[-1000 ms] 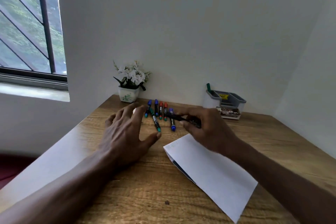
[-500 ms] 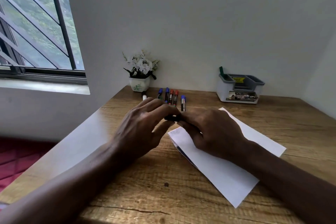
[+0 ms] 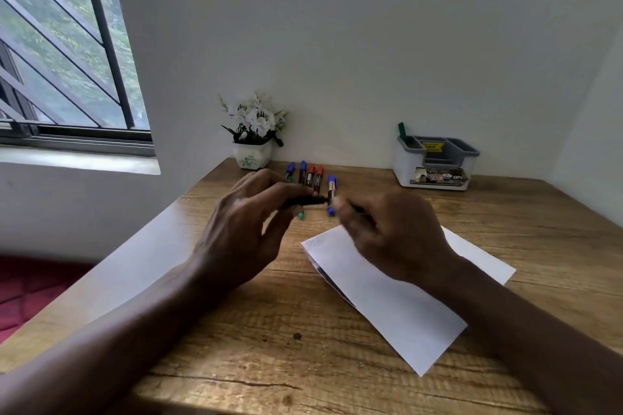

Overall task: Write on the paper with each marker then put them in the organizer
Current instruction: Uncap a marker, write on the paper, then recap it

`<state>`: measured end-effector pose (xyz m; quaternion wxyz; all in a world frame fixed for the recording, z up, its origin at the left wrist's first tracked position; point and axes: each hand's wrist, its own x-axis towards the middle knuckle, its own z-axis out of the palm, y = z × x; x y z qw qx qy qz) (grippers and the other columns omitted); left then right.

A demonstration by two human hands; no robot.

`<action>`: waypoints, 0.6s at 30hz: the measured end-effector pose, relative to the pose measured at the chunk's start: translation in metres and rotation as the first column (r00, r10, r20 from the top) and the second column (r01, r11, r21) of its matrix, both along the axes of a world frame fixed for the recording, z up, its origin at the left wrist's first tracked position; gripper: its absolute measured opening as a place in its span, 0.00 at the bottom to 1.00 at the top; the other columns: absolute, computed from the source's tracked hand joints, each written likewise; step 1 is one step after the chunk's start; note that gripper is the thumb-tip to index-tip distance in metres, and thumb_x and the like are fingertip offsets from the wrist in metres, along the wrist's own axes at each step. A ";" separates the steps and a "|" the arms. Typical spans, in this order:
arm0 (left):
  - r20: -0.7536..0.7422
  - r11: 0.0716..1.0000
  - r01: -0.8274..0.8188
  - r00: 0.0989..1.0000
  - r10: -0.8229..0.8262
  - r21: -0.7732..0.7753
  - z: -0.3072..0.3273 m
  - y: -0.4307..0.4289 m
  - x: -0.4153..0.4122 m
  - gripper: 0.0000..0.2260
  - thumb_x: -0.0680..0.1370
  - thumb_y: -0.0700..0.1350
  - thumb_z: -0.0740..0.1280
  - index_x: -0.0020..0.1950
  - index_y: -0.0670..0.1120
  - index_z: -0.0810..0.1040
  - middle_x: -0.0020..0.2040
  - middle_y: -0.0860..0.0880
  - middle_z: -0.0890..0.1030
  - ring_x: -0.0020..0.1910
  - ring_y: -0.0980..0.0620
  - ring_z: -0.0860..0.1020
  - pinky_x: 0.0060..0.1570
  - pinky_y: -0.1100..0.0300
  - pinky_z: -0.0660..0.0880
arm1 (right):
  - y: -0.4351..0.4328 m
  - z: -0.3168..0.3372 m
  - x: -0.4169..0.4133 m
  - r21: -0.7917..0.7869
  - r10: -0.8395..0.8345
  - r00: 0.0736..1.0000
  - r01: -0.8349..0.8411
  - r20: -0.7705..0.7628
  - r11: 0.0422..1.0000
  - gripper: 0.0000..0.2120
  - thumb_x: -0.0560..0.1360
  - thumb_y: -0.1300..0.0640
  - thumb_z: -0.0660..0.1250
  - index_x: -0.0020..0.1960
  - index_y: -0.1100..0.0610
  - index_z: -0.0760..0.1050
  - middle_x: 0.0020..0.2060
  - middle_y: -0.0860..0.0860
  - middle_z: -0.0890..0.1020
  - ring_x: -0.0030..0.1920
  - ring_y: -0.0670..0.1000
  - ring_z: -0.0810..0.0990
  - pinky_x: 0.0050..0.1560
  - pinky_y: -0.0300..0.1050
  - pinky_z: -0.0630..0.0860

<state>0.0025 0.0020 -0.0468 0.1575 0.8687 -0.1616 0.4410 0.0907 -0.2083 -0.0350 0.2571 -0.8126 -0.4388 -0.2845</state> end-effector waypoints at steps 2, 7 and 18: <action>-0.048 0.997 -0.038 0.998 0.035 -0.074 0.000 0.008 0.001 0.12 0.79 0.41 0.71 0.63 0.47 0.81 0.52 0.53 0.81 0.47 0.57 0.79 0.43 0.59 0.78 | -0.002 0.001 0.005 0.073 -0.012 0.998 0.016 -0.053 0.997 0.13 0.82 0.50 0.59 0.46 0.49 0.81 0.27 0.38 0.70 0.28 0.40 0.71 0.31 0.39 0.62; -0.284 0.959 -0.183 0.952 0.117 -0.216 -0.007 0.028 0.008 0.10 0.76 0.45 0.75 0.56 0.54 0.83 0.45 0.61 0.83 0.42 0.62 0.81 0.42 0.60 0.80 | -0.004 0.004 0.013 0.285 0.131 0.908 -0.013 -0.398 0.958 0.19 0.83 0.59 0.63 0.71 0.45 0.74 0.43 0.42 0.85 0.33 0.41 0.79 0.37 0.32 0.75; -0.547 0.948 -0.317 0.795 0.263 -0.005 -0.004 0.025 0.015 0.08 0.77 0.56 0.71 0.56 0.59 0.82 0.45 0.62 0.80 0.45 0.62 0.77 0.48 0.58 0.75 | -0.005 0.012 0.014 0.556 0.548 0.095 0.181 -0.831 0.811 0.16 0.82 0.65 0.56 0.58 0.63 0.81 0.46 0.61 0.86 0.37 0.56 0.87 0.33 0.42 0.83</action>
